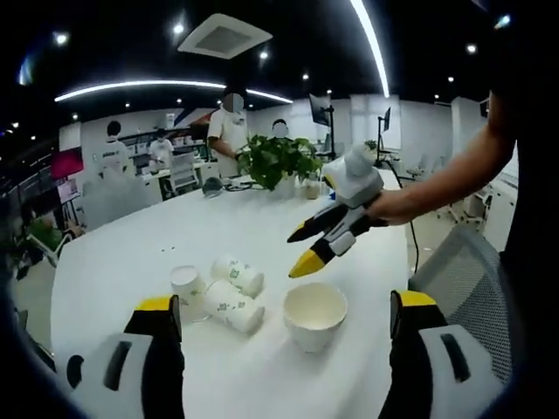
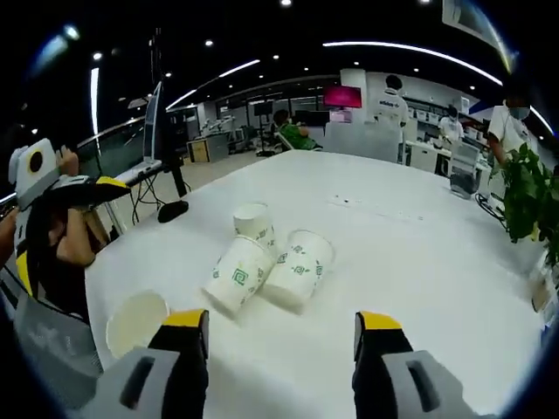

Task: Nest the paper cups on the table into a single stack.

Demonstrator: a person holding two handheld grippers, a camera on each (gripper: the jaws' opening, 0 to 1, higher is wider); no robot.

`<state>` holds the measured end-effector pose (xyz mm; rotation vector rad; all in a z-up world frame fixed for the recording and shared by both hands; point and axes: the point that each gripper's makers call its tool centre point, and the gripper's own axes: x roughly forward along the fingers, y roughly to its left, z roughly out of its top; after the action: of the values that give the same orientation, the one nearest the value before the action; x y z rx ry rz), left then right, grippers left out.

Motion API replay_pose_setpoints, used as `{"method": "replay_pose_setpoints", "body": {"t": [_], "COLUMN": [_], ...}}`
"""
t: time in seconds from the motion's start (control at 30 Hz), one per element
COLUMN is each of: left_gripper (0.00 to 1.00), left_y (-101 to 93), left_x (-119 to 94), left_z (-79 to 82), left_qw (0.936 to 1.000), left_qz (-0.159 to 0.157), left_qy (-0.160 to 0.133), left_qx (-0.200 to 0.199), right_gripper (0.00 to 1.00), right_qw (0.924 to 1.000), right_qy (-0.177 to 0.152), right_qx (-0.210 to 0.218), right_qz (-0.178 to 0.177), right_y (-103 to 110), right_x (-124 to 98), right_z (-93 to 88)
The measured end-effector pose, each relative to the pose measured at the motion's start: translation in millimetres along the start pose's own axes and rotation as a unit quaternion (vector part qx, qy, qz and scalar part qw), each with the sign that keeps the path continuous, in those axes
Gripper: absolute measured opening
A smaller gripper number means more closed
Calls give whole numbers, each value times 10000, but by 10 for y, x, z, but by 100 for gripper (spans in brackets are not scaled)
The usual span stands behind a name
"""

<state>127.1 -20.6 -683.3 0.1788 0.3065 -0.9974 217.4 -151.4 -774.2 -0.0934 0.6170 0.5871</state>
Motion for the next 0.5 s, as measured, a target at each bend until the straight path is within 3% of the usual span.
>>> {"method": "replay_pose_setpoints", "body": {"t": [0.2, 0.5], "left_gripper": [99, 99], "left_y": [34, 66], "left_x": [-16, -38], "left_z": [3, 31], "left_qw": [10000, 9999], "left_qz": [81, 130], "left_qy": [-20, -55], "left_qx": [6, 31], "right_gripper": [58, 58], "right_qw": [9999, 9994], "right_qy": [88, 200], "right_qx": [76, 272], "right_qz": [-3, -111], "right_y": [-67, -138], "right_x": [187, 440], "right_z": [40, 81]}}
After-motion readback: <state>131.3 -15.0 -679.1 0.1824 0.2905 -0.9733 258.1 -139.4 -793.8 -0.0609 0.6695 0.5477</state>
